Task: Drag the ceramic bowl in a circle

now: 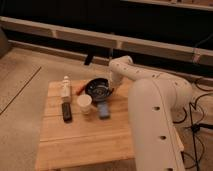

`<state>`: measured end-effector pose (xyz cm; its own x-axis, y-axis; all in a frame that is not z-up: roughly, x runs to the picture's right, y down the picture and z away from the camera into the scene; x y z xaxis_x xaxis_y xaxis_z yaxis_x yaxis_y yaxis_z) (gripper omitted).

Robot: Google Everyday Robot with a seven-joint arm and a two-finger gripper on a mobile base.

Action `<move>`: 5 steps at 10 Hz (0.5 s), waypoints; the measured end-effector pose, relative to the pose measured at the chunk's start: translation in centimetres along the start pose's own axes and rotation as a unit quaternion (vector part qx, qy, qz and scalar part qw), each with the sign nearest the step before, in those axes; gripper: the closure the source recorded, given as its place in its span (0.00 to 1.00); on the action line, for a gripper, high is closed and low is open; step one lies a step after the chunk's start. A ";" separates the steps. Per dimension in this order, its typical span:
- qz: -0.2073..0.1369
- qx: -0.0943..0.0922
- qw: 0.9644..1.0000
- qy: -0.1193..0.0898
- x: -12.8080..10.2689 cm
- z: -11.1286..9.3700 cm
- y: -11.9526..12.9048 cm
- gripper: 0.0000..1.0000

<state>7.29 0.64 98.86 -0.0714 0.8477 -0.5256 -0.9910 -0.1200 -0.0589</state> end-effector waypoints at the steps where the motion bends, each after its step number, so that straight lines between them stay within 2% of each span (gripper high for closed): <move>1: 0.009 0.010 1.000 0.005 -0.5 0.1 -1.3 1.00; 3: 0.026 0.025 0.999 0.005 -2.0 0.0 -3.5 1.00; 5: 0.030 0.023 0.999 0.004 -3.4 0.4 -4.2 1.00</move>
<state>11.67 -1.49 101.25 -0.1308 0.8350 -0.5344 -0.9891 -0.1468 0.0127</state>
